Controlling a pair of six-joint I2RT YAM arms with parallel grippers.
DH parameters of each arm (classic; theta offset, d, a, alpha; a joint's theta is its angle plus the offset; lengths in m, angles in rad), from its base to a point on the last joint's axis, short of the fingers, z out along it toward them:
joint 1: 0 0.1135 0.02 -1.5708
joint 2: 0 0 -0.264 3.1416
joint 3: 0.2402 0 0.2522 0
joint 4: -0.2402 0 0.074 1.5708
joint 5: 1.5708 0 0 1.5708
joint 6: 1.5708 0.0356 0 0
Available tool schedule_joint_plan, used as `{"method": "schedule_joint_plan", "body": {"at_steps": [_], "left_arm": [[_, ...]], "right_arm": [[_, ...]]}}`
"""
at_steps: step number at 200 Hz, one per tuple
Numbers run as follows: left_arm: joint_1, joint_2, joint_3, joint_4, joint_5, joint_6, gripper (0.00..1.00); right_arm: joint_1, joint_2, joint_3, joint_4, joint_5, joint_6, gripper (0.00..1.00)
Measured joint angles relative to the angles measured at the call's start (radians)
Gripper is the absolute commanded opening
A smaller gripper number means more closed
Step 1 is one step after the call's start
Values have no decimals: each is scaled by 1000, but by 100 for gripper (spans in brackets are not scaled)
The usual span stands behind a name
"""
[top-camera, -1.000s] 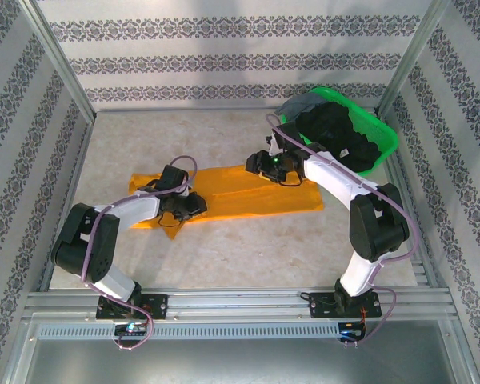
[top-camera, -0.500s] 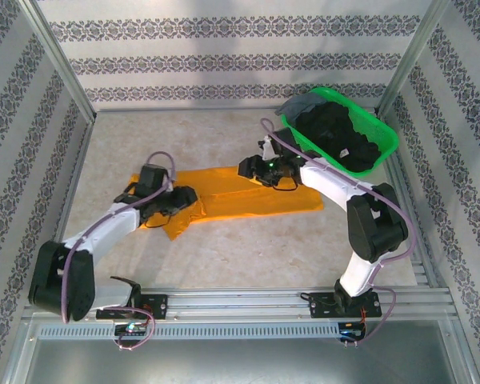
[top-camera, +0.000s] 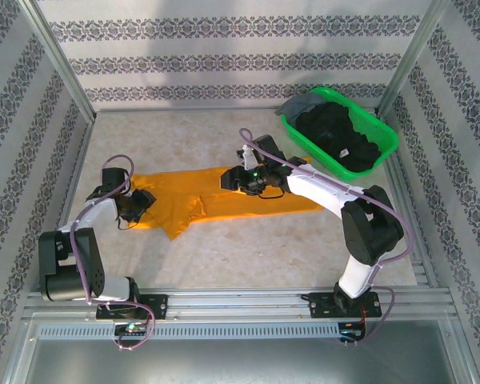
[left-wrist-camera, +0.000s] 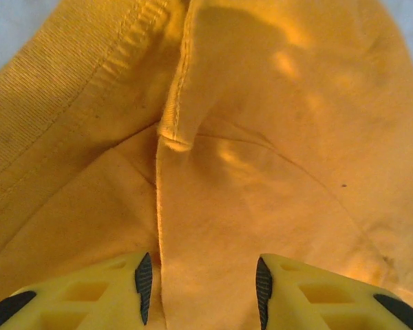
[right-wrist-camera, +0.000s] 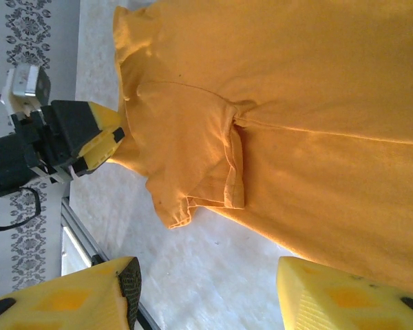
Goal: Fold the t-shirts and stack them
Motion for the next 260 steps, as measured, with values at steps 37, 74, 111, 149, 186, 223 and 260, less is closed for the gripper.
{"method": "schedule_joint_plan", "body": {"at_steps": [37, 74, 111, 149, 186, 223, 260], "left_arm": [[2, 54, -5, 32, 27, 25, 40], [2, 52, -46, 45, 38, 42, 36], [2, 35, -59, 61, 55, 43, 30], [2, 12, -59, 63, 72, 44, 20], [1, -6, -58, 61, 77, 45, 7], [1, -42, -54, 47, 76, 47, 0], [1, -81, -19, -6, 72, 35, 0]], "right_arm": [[0, 0, 0, 0, 0, 0, 55], [0, 0, 0, 0, 0, 1, 55], [0, 0, 2, 0, 0, 1, 55], [0, 0, 2, 0, 0, 1, 55], [0, 0, 2, 0, 0, 1, 55], [0, 0, 2, 0, 0, 1, 55], [-1, 0, 2, 0, 0, 1, 55]]}}
